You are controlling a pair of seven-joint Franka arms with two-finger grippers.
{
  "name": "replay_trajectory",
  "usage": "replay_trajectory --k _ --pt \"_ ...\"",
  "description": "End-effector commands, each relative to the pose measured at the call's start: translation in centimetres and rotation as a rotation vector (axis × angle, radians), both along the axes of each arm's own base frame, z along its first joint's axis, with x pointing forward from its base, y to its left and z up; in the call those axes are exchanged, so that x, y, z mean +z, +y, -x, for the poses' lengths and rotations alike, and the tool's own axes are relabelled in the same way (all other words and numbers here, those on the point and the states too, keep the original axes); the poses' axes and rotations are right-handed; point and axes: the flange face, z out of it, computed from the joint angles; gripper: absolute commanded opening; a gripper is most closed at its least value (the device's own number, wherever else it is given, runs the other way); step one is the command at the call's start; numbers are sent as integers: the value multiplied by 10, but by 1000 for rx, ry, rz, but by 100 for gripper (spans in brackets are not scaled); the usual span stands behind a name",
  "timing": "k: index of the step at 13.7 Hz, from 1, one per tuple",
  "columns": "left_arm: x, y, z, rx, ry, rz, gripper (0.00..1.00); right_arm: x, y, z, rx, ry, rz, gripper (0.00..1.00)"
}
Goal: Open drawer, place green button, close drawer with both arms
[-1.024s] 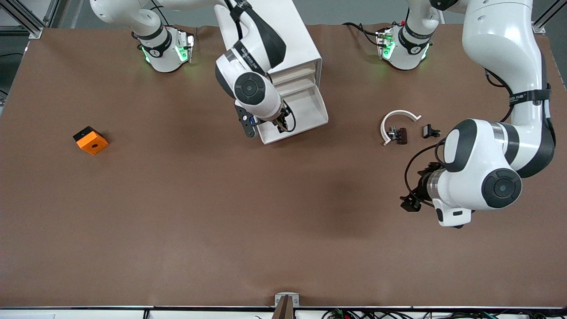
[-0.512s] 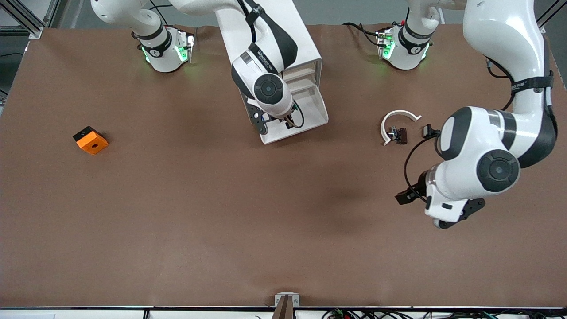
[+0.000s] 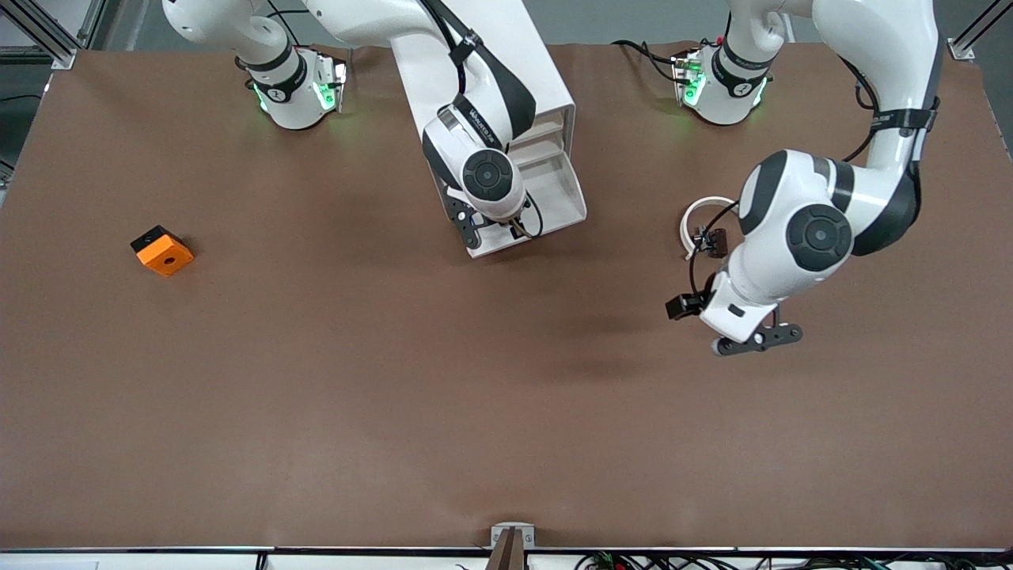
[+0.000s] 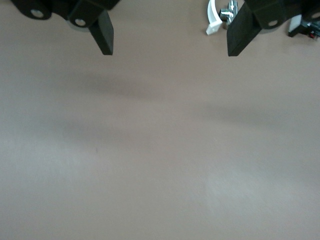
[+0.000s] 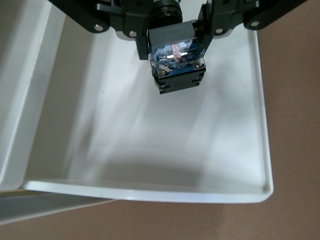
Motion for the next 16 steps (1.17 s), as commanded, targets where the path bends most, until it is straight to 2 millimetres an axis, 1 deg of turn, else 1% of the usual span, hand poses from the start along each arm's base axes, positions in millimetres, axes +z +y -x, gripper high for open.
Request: replay_trajectory --k 1,2,4,5,6,8,10,11,13,15,16 --pt "-19 -21 36 -75 21 -12 100 4 9 4 -4 6 -5 90" --pt "-24 -28 44 -82 17 -10 100 6 10 5 -1 5 -7 100" --pt "-43 -49 61 -87 21 1 100 11 11 4 -1 -1 -15 100" --pt "-52 -57 67 -69 20 4 100 17 12 3 3 -5 -21 100" --pt "-64 -70 76 -57 27 5 100 25 10 2 6 2 -23 100" --pt "-84 -93 89 -21 54 -6 100 63 -2 -4 33 18 -43 100" --pt "-100 -115 105 10 81 -25 100 99 -27 -20 64 29 -80 100" --pt "-109 -133 119 19 96 -38 100 117 -39 -25 82 35 -98 100" --pt "-124 -148 131 75 120 -58 100 150 -66 -34 149 36 -132 100" --pt "-134 -168 149 79 140 -68 100 181 -106 -51 232 40 -191 100" --pt "-139 -178 159 95 158 -68 100 198 -131 -59 282 41 -223 100"
